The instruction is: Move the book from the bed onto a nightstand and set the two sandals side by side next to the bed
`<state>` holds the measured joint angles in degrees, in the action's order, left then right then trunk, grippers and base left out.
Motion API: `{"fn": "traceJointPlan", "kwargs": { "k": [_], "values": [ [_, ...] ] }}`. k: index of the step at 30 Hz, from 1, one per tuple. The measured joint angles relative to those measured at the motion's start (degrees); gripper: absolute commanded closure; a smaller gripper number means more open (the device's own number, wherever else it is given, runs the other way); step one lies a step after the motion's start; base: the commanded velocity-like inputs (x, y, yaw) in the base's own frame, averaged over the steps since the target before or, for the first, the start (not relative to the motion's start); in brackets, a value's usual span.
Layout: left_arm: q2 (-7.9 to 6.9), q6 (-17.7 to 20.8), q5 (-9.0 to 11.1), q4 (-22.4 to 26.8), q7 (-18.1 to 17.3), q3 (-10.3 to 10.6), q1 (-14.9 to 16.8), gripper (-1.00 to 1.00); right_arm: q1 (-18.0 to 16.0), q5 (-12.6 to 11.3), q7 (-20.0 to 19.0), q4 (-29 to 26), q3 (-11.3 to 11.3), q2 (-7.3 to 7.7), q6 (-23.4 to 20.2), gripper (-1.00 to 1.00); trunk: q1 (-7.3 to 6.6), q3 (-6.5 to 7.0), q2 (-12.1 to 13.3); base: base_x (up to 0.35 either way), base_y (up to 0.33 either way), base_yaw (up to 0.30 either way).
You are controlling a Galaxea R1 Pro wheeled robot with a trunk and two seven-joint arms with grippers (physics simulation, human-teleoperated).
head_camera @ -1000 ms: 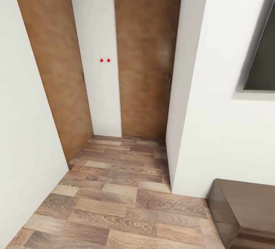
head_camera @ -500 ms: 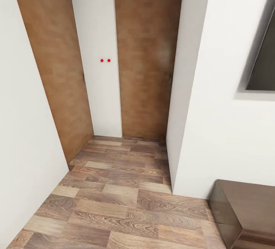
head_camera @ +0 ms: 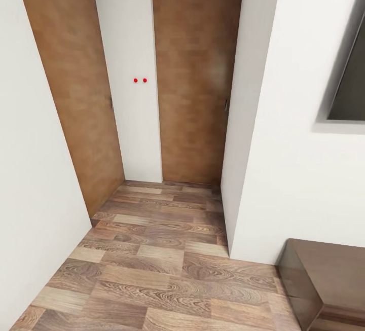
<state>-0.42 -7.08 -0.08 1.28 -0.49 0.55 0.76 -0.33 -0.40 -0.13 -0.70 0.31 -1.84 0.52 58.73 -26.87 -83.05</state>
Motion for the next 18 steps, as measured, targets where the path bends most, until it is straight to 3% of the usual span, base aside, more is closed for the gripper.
{"fn": "traceJointPlan", "kwargs": {
  "k": [12, 18],
  "values": [
    [-0.01, -0.04, 0.0, 0.0, -0.01, 0.01, -0.04, -1.0, 0.0, 0.0, 0.02, 0.08, 0.01, 0.0, -0.04, -1.0, 0.0, 0.0, 0.0, 0.0, 0.074, -0.005],
    [-0.01, -0.05, 0.0, -0.01, -0.03, 0.01, -0.04, -1.0, 0.01, 0.0, -0.01, 0.07, 0.01, 0.0, -0.02, -1.0, 0.0, 0.0, 0.0, 0.0, 0.037, -0.145]
  ]
}}
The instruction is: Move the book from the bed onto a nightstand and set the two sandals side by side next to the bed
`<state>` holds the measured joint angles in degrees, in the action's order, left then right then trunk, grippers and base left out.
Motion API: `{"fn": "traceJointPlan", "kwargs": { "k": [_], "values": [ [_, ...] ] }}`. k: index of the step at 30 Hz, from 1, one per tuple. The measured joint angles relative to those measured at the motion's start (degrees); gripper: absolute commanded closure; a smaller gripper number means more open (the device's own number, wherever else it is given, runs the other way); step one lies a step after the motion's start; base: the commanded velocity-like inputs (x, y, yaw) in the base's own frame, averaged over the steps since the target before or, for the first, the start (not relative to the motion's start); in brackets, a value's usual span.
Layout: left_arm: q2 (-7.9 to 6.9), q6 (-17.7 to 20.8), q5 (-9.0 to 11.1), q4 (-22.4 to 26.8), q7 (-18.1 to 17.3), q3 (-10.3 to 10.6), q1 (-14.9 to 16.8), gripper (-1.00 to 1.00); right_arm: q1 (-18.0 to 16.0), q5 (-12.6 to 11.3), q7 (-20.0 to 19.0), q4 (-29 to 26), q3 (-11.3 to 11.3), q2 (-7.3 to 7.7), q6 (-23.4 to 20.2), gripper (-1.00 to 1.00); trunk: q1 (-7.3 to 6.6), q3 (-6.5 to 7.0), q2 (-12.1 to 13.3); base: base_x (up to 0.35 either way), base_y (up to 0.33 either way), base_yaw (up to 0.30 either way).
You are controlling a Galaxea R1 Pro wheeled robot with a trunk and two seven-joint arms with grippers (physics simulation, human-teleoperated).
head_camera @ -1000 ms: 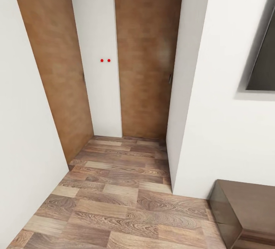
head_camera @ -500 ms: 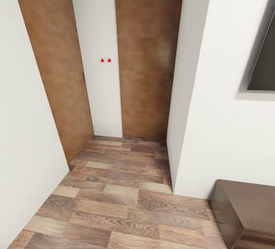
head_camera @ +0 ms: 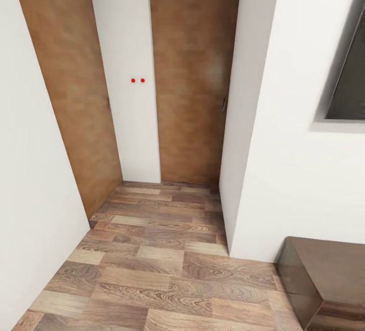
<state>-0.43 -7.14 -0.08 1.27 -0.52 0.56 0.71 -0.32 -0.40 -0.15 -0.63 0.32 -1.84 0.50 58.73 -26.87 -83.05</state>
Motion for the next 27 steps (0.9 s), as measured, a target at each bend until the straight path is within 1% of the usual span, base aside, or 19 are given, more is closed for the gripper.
{"fn": "traceJointPlan", "kwargs": {
  "k": [3, 7, 19, 22, 27],
  "values": [
    [0.0, -0.01, 0.0, 0.0, 0.01, 0.0, 0.0, -1.0, 0.0, 0.0, -0.01, 0.0, 0.03, 0.0, 0.02, -1.0, 0.0, 0.0, 0.0, 0.0, 0.08, -0.208],
    [0.02, -0.01, 0.0, 0.01, 0.03, 0.0, 0.02, -1.0, 0.0, 0.0, -0.01, 0.08, 0.04, 0.0, 0.01, -1.0, 0.0, 0.0, 0.0, 0.0, 0.042, -0.11],
    [0.0, 0.0, 0.0, 0.01, 0.01, 0.0, -0.01, -1.0, -0.01, 0.0, 0.0, 0.14, 0.04, 0.0, 0.03, -1.0, 0.0, 0.0, 0.0, 0.004, 0.022, -0.024],
    [0.0, 0.0, 0.0, 0.01, 0.0, 0.0, 0.0, -1.0, 0.0, 0.0, -0.01, 0.11, 0.03, 0.0, 0.03, -1.0, -0.01, 0.0, 0.0, 0.086, 0.118, -0.04],
    [0.03, -0.03, 0.0, 0.0, 0.0, 0.0, 0.03, -1.0, 0.0, 0.0, 0.0, 0.1, 0.01, 0.0, 0.03, -1.0, -0.02, 0.0, 0.0, 0.145, 0.112, -0.178]
  ]
}}
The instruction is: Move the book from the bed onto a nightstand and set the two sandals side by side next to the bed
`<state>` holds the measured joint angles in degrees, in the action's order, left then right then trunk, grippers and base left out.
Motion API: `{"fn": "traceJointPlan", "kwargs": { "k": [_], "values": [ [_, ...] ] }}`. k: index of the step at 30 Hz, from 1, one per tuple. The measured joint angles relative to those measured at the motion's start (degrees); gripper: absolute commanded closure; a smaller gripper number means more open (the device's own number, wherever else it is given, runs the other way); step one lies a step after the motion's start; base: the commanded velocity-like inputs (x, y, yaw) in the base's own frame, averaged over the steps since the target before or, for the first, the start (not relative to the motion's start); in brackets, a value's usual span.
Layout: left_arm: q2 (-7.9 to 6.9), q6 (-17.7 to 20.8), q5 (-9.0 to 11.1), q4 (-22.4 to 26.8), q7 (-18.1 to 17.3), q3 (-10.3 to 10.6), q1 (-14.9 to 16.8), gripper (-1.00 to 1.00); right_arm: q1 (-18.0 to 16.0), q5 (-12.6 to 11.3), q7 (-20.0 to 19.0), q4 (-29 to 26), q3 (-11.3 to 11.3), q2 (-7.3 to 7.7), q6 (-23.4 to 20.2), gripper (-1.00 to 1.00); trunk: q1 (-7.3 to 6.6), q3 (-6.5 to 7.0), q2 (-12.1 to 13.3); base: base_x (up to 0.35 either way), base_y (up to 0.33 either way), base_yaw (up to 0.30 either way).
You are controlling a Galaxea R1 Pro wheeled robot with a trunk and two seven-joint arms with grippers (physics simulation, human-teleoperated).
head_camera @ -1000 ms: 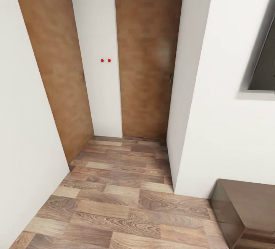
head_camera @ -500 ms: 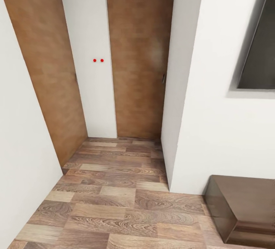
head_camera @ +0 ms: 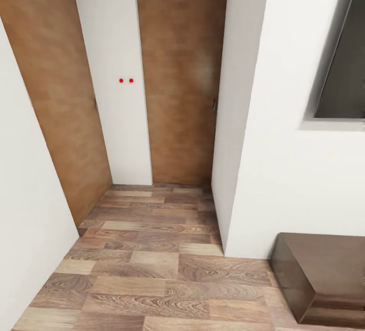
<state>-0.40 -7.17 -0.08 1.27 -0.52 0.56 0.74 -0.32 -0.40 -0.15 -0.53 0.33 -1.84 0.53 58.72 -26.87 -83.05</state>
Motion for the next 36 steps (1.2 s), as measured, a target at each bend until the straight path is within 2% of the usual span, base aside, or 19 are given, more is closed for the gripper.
{"fn": "traceJointPlan", "kwargs": {
  "k": [8, 36],
  "values": [
    [0.05, 0.01, 0.0, 0.01, 0.03, 0.0, -0.02, -1.0, 0.0, 0.0, 0.0, 0.0, -0.01, 0.0, 0.0, -1.0, 0.01, 0.0, 0.0, 0.05, 0.031, -0.113],
    [0.06, -0.01, 0.0, 0.01, 0.03, 0.0, -0.02, -1.0, 0.0, 0.0, 0.0, -0.09, -0.01, 0.0, -0.01, -1.0, 0.01, 0.0, 0.0, 0.025, 0.009, -0.024]
  ]
}}
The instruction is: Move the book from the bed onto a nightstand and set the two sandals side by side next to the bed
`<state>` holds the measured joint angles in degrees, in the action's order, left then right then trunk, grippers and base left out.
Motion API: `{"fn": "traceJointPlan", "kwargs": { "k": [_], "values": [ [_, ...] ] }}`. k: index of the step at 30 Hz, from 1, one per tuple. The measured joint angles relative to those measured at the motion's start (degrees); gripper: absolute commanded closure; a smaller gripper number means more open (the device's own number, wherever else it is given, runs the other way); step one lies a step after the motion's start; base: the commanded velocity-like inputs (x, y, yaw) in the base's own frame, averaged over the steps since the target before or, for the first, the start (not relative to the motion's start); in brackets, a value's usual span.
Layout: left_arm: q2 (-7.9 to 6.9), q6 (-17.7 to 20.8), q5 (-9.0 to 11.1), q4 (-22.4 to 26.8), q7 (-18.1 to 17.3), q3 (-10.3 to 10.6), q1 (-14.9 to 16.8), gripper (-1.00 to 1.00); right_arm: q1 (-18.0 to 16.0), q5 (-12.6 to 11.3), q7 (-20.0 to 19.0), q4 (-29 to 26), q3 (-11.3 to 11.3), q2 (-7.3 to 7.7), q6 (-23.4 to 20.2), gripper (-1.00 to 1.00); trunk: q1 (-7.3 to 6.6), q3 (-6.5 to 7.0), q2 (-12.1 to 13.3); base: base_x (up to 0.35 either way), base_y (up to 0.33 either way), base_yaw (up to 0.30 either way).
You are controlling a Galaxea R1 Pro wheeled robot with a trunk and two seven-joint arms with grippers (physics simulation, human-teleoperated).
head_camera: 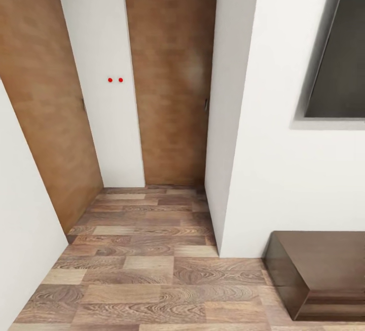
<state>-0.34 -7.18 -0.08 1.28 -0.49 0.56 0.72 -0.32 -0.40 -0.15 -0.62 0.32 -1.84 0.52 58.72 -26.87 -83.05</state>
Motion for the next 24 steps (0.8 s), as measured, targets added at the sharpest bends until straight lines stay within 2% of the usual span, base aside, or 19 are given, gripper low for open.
{"fn": "traceJointPlan", "kwargs": {
  "k": [16, 24],
  "values": [
    [0.0, 0.0, 0.0, 0.0, 0.01, 0.0, -0.03, -1.0, 0.0, 0.0, 0.0, 0.25, 0.0, 0.0, -0.01, -1.0, 0.01, 0.0, 0.0, 0.013, 0.003, -0.013],
    [0.0, -0.01, 0.0, -0.01, 0.0, 0.0, -0.04, -1.0, 0.0, 0.0, 0.02, 0.19, 0.05, 0.0, 0.01, -1.0, 0.01, 0.0, 0.0, 0.001, 0.0, -0.159]
  ]
}}
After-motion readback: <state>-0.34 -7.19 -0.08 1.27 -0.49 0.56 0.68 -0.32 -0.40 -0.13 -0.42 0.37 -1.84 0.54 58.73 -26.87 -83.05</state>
